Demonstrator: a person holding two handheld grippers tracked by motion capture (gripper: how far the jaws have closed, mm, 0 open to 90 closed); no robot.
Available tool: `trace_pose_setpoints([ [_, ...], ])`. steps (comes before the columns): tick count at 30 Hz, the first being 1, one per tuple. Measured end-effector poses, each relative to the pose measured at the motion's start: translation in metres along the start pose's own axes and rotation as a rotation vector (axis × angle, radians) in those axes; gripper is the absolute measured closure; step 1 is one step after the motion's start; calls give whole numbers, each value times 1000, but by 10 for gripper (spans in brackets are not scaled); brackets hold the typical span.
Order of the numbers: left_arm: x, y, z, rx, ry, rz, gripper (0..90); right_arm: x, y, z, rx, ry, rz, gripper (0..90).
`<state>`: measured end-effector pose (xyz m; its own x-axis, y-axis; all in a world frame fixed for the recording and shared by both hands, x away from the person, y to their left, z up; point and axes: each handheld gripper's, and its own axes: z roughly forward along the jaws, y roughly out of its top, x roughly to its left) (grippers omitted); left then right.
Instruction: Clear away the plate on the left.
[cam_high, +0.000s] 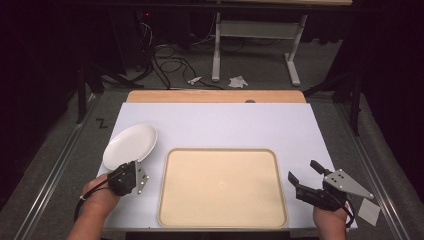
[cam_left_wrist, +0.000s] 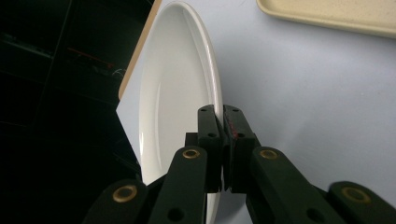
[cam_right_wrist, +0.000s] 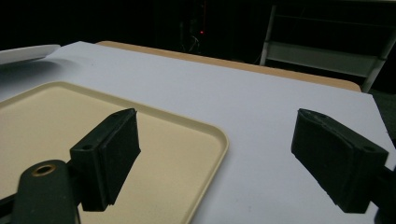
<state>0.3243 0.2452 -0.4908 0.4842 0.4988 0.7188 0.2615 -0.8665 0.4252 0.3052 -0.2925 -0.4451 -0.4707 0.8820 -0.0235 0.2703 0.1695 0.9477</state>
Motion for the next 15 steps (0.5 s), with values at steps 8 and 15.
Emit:
trace_pose_setpoints([
  [8, -5, 7, -12, -33, 3, -8, 873, -1, -2, 1, 6, -1, 15, 161],
  [15, -11, 23, -28, -74, 7, 43, 872, -2, 0, 1, -2, 1, 6, 161],
])
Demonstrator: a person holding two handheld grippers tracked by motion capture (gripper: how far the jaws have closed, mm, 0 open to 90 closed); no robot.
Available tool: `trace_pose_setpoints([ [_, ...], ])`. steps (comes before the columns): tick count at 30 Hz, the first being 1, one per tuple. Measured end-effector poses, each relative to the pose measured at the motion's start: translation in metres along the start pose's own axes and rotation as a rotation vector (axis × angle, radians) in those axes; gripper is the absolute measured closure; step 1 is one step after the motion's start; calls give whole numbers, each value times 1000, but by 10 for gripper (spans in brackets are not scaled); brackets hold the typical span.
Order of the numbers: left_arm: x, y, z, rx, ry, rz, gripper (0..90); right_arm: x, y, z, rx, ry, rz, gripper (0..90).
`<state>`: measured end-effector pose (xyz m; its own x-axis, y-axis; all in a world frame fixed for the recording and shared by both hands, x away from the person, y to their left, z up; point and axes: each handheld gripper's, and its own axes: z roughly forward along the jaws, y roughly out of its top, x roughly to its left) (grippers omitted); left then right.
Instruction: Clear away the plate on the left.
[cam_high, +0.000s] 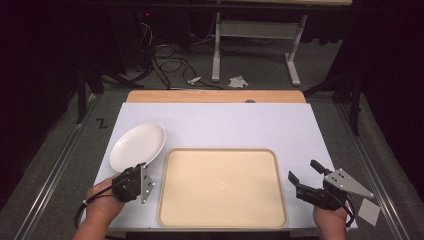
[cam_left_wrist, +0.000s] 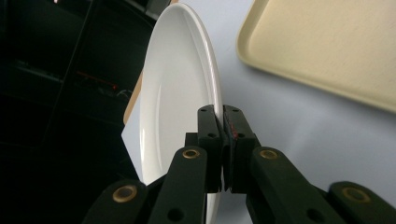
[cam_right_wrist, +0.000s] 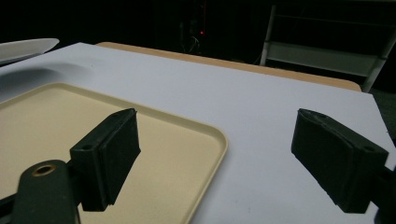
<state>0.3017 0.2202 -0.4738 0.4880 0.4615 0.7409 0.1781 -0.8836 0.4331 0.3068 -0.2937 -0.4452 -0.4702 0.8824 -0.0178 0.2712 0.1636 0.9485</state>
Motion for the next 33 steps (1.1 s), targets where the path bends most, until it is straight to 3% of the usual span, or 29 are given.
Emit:
trace_pose_setpoints([
  [11, -12, 27, -17, -83, -5, 73, 872, 1, 0, 0, 5, -4, -6, 161],
  [23, -33, 60, -30, -163, -45, 153, 872, 2, 0, 0, 4, -2, -11, 161],
  [33, -40, 72, -33, -199, -67, 162, 871, 2, 0, 1, 8, 0, -21, 161],
])
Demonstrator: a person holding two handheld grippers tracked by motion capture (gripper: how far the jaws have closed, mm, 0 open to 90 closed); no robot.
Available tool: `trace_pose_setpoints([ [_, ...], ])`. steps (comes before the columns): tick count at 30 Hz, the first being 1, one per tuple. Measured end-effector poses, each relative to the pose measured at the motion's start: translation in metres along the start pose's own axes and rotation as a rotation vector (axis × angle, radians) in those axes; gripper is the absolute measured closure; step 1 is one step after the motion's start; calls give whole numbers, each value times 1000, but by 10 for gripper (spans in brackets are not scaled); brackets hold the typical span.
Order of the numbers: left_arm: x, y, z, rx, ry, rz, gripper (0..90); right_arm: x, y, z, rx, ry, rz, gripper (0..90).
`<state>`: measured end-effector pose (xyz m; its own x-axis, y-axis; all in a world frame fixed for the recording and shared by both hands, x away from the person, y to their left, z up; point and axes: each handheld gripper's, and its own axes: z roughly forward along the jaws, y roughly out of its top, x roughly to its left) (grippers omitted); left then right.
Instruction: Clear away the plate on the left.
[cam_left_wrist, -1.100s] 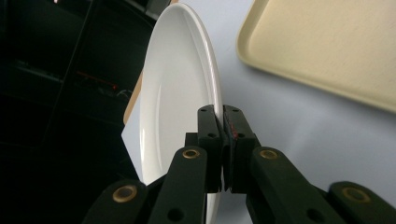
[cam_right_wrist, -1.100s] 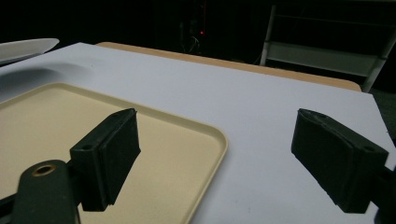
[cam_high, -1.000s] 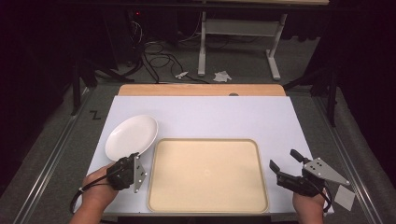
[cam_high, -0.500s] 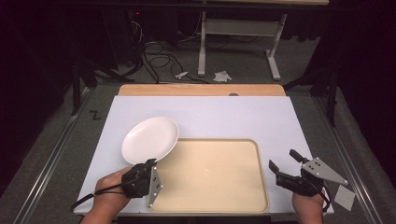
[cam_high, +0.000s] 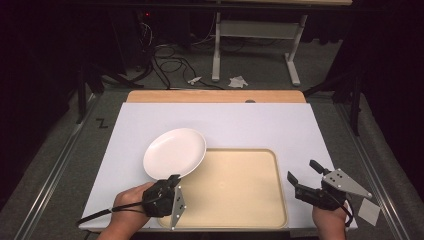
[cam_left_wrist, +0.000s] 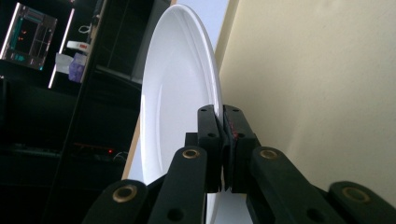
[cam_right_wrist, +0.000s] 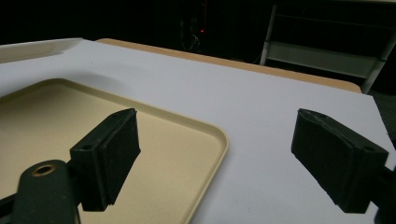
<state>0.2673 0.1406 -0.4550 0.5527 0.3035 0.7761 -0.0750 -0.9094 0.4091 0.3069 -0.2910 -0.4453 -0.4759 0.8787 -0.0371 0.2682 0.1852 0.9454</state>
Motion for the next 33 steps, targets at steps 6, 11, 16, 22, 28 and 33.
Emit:
trace_pose_setpoints([
  [6, -3, 8, 3, -14, -7, 10, 872, -1, 0, -2, -5, -5, 5, 161],
  [11, -6, 17, 5, -46, -25, 19, 873, 0, 0, -2, -6, 0, 7, 161],
  [16, -10, 26, 7, -66, -44, 35, 873, 0, 0, 0, -2, -2, -1, 161],
  [22, -23, 43, 8, -103, -86, 74, 873, -1, 0, -1, -2, -4, -1, 161],
  [28, -37, 61, 8, -150, -125, 114, 873, 0, 0, -1, -3, -3, -1, 161],
  [33, -40, 62, 10, -151, -142, 122, 873, 0, 0, -1, -4, -3, -2, 161],
])
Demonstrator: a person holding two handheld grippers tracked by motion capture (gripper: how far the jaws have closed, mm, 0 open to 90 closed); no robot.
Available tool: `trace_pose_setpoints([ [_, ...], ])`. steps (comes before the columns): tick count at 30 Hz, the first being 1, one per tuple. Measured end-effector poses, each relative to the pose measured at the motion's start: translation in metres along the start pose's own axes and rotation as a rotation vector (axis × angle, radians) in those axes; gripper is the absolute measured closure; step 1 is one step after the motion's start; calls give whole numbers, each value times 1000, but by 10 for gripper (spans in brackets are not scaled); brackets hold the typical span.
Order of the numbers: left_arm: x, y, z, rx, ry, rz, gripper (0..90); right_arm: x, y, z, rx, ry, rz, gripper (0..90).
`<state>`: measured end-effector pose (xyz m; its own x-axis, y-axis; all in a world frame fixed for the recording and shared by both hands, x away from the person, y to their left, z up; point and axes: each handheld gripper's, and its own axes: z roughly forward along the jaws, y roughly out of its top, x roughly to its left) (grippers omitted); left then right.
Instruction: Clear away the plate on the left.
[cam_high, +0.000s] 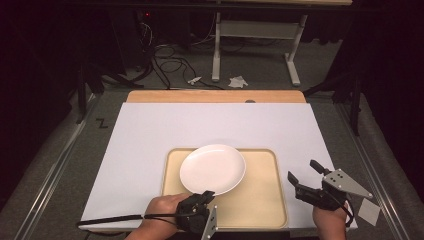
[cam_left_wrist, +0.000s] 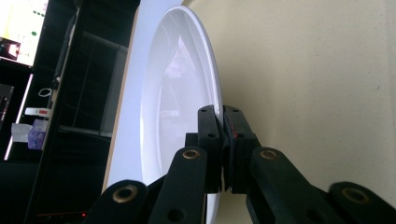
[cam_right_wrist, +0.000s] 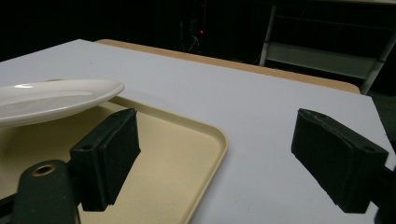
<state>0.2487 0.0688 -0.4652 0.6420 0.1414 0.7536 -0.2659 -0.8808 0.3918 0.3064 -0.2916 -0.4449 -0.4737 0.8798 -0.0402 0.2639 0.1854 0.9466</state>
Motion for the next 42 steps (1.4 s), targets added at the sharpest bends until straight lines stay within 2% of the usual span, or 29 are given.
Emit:
trace_pose_setpoints([
  [6, -5, 8, 4, -12, -23, 34, 873, 0, 0, 0, 0, 0, 1, 161],
  [10, -14, 9, 9, -5, -52, 58, 872, 0, 0, 0, -1, 1, -1, 161],
  [13, -15, 9, 10, 0, -51, 69, 873, 0, 0, 0, -1, 1, -2, 161],
  [23, -19, 6, 18, 24, -62, 88, 872, 1, 0, 0, 1, 2, 3, 161],
  [26, -19, 6, 19, 24, -66, 79, 872, 0, 0, 0, 1, 3, 0, 161],
  [29, -19, 5, 19, 24, -86, 75, 872, 1, -1, 1, 4, 6, 2, 161],
  [32, -22, 4, 18, 30, -93, 89, 871, 0, -1, 1, 5, 3, 0, 161],
  [35, -22, 4, 18, 31, -128, 69, 853, 0, -1, 1, 2, 5, 2, 161],
  [39, -28, 2, 23, 49, -169, 77, 829, 1, -1, 0, 2, 5, 1, 161],
  [42, -30, 2, 26, 65, -210, 66, 815, 1, 0, 0, 2, 7, 3, 161],
])
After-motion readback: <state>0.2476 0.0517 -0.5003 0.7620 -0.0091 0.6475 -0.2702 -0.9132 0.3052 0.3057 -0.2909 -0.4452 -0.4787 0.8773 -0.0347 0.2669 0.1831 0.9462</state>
